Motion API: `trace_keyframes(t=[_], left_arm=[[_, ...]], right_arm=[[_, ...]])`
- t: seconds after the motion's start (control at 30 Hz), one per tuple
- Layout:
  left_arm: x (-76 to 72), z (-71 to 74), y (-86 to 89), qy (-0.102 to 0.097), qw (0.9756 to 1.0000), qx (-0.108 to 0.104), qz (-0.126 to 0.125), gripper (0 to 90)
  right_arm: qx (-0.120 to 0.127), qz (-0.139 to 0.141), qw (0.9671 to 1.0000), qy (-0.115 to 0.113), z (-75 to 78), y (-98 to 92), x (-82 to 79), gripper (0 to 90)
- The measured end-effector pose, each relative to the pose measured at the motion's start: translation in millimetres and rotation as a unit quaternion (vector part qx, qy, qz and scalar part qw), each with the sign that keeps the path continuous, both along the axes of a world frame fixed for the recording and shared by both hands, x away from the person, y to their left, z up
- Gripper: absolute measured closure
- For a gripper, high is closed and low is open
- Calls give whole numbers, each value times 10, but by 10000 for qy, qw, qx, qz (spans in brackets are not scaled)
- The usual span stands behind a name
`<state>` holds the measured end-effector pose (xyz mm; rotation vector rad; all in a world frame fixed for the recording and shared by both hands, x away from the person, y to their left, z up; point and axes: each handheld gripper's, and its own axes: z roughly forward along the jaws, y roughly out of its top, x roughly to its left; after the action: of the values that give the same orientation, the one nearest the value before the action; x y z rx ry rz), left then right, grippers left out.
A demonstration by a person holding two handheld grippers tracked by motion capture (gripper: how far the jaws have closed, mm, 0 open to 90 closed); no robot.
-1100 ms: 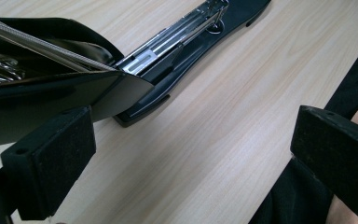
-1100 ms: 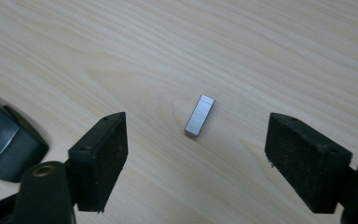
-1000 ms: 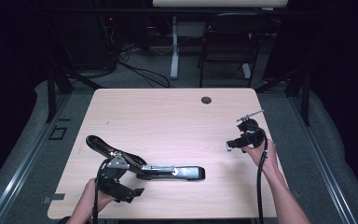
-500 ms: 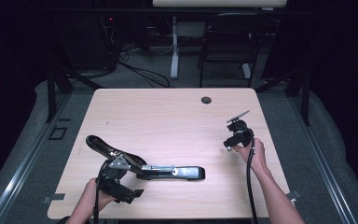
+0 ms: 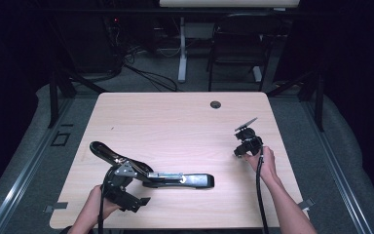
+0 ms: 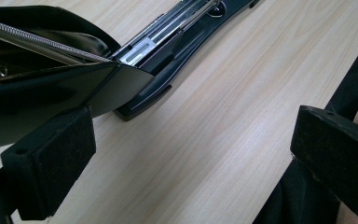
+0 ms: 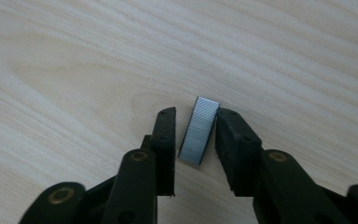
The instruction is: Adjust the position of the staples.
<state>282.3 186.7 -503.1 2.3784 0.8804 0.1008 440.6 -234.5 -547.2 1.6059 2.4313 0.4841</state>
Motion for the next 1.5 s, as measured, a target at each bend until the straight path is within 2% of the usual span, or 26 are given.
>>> trace_keyframes(t=[0.1, 0.3, 0.43, 0.57, 0.63, 0.83, 1.07, 1.37, 1.5], left_arm=[[-2, 0, -10, 8, 10000, -6, -15, 2], [-5, -2, -15, 3, 10000, 15, -30, 2], [-1, 2, 2, 14, 10000, -59, -53, 2], [21, -8, 36, 16, 10000, -76, -1, 2], [20, -5, 39, 13, 9999, -101, 12, 2], [10, -13, 3, 15, 9999, -39, -123, 2], [17, -15, 6, -2, 10000, -33, -93, 2], [29, -38, -14, 33, 9999, 16, -120, 2], [26, -38, -17, 4, 9999, 34, -132, 2]], right_arm=[[-84, 71, 9999, 70, 9, -5, 2, 775], [-110, 138, 9998, 105, 28, -9, 0, 777], [-44, 166, 9998, 29, 65, -28, -6, 777], [64, 214, 9997, -66, 179, -54, -39, 777], [131, 172, 9996, -166, 199, -40, -71, 777], [157, 423, 9987, -232, 334, 13, -184, 777], [265, 594, 9972, -359, 431, 79, -350, 777], [268, 811, 9956, -380, 500, 148, -523, 776], [245, 870, 9955, -276, 465, 178, -571, 776]])
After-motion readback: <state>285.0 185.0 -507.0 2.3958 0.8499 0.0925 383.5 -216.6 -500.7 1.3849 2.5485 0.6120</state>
